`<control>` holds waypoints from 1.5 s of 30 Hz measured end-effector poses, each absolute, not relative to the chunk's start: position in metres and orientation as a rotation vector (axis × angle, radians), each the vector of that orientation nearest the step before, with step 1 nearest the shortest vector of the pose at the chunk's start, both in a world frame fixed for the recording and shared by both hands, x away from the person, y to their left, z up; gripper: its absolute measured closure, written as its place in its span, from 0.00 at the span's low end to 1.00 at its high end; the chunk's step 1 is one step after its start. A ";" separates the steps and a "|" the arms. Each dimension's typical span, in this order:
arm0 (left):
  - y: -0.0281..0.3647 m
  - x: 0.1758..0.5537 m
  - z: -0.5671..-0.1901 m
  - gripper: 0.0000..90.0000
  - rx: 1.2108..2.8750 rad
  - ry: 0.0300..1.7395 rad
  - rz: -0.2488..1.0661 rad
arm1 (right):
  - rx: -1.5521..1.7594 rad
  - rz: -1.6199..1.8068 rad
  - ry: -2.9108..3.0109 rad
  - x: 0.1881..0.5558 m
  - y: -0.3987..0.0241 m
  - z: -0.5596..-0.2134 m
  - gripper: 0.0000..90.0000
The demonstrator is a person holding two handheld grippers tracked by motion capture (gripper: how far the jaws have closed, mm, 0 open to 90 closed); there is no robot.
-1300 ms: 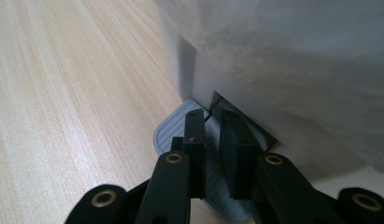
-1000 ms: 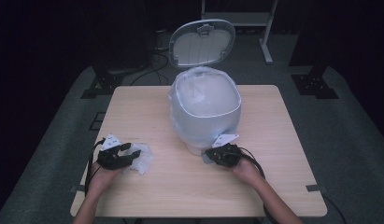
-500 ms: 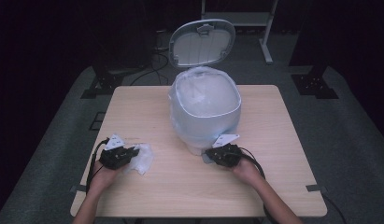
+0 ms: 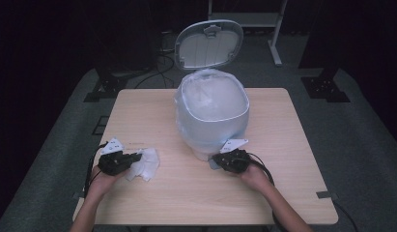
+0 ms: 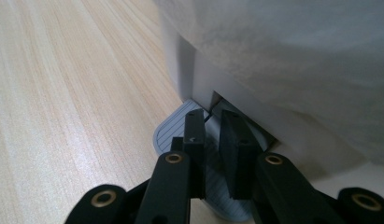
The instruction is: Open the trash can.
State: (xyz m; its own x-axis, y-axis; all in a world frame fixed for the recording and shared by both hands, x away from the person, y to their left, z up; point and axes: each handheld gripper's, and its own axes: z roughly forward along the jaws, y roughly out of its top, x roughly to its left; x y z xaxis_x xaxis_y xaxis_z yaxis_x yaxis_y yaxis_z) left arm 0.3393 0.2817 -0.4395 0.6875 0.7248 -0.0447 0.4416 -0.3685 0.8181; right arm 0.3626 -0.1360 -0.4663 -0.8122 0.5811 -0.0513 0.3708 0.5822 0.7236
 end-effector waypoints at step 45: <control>0.281 0.335 -0.325 0.98 1.977 0.689 0.241 | 0.781 1.066 2.531 0.363 -0.136 -0.467 0.89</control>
State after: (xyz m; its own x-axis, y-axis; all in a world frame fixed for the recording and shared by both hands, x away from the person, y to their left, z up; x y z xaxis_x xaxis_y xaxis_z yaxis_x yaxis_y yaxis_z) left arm 0.3349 0.2808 -0.3247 0.8187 0.5618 -0.1187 0.3650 -0.3496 0.8629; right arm 0.3629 -0.1363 -0.4667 -0.8126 0.5805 -0.0509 0.3693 0.5805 0.7257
